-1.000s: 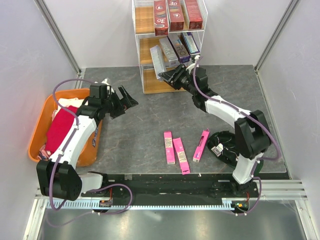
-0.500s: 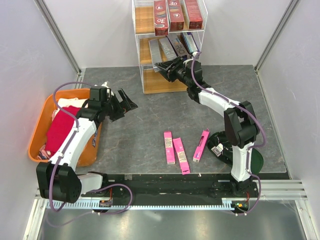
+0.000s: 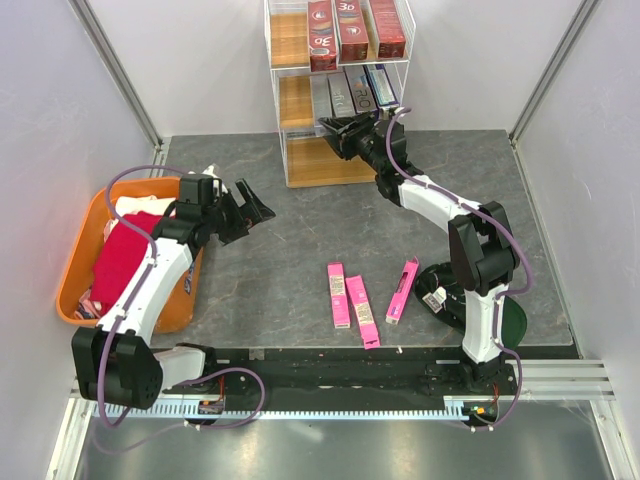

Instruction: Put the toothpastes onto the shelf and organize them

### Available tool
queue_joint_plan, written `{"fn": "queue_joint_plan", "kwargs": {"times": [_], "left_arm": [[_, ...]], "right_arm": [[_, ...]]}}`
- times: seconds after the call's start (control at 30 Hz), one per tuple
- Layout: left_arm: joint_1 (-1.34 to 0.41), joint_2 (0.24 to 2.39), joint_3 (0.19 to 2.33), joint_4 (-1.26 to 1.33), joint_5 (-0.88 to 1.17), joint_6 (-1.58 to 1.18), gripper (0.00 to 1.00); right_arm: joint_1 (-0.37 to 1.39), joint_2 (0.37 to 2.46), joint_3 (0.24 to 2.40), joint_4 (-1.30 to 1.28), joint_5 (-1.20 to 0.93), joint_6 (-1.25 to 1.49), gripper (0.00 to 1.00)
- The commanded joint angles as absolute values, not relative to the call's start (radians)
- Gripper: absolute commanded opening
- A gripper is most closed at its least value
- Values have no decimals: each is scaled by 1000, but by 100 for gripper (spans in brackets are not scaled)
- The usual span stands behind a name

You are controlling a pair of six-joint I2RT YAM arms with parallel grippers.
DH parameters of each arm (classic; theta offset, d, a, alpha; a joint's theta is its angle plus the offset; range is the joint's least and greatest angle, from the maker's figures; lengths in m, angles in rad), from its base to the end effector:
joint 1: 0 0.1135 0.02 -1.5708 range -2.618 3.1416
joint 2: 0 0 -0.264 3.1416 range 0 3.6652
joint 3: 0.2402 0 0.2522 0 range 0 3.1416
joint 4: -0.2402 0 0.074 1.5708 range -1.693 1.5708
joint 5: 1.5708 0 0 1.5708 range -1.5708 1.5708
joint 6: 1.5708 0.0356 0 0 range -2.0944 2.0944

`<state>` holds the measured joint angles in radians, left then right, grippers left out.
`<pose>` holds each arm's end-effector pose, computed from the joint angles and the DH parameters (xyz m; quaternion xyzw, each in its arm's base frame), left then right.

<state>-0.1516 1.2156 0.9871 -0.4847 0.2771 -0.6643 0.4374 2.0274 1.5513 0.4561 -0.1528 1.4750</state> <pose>0.2578 -0.0492 0.2932 -0.1728 0.8859 -0.2787 0.3282 0.4423 0.2128 0.2893 0.3067 0.6449 0.6017 0.3579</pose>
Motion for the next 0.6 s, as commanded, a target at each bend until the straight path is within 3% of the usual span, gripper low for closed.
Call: {"fn": "queue_joint_plan", "kwargs": {"times": [0.0,0.33,0.43,0.53,0.57], "left_arm": [[-146,1183,982,-474,262,-640,100],[-146,1158,966,-474,265,-643,100],[-146,1155,963,-474,267,-646,100],[-146,1151,959,-474,270,-644,100],[-146,1150,959,-474,270,-643,100]], "right_arm": [[417,2011,1546,477,-40,1540,11],[417,2054,1615,457,18,1563,15],[417,2065,1628,454,14,1557,21],[419,2062,1625,454,2,1530,56],[417,2054,1620,459,-29,1522,62]]}}
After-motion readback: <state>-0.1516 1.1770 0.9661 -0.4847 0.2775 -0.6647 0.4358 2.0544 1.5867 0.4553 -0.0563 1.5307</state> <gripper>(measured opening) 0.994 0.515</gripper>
